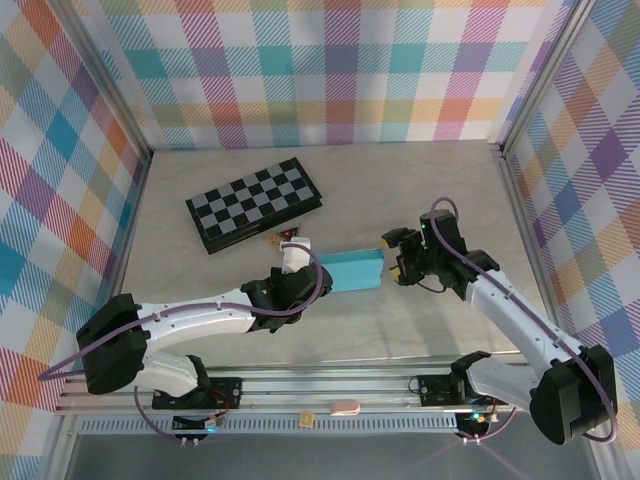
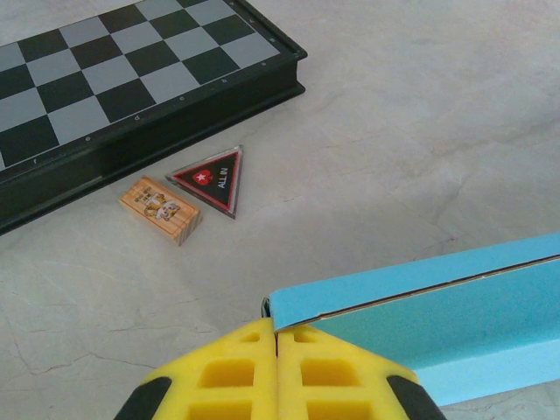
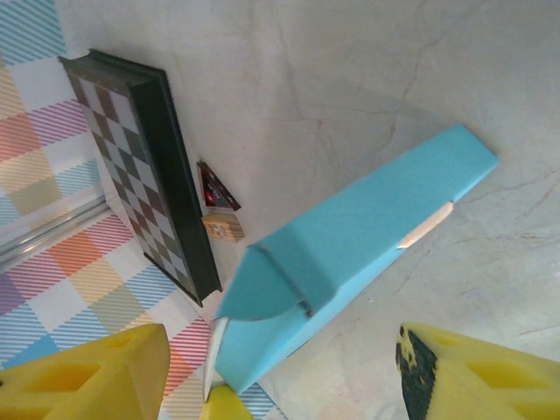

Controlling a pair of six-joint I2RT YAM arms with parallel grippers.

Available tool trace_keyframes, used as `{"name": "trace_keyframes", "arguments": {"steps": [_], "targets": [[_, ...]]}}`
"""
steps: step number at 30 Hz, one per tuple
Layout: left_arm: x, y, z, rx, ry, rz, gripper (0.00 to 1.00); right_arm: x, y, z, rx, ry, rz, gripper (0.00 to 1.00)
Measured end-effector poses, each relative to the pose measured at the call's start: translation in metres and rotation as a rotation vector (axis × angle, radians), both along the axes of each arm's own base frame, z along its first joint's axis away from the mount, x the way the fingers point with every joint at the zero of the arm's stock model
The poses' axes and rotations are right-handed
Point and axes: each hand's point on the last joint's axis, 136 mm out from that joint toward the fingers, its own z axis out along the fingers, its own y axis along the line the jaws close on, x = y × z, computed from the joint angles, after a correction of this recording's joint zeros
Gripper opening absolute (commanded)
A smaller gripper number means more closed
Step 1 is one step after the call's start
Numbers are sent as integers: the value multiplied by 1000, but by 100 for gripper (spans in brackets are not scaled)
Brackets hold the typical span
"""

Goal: Fold the paper box

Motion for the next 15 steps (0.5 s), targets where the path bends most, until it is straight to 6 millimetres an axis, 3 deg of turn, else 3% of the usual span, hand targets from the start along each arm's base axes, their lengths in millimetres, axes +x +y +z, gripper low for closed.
{"name": "trace_keyframes", "arguments": {"steps": [8,15], "targets": [[1,-1,0,5,3,3,0,11,3,-8,80,13,-54,63],[1,-1,0,11,3,6,0,16,7,-3,118,-9,-57,43]]}}
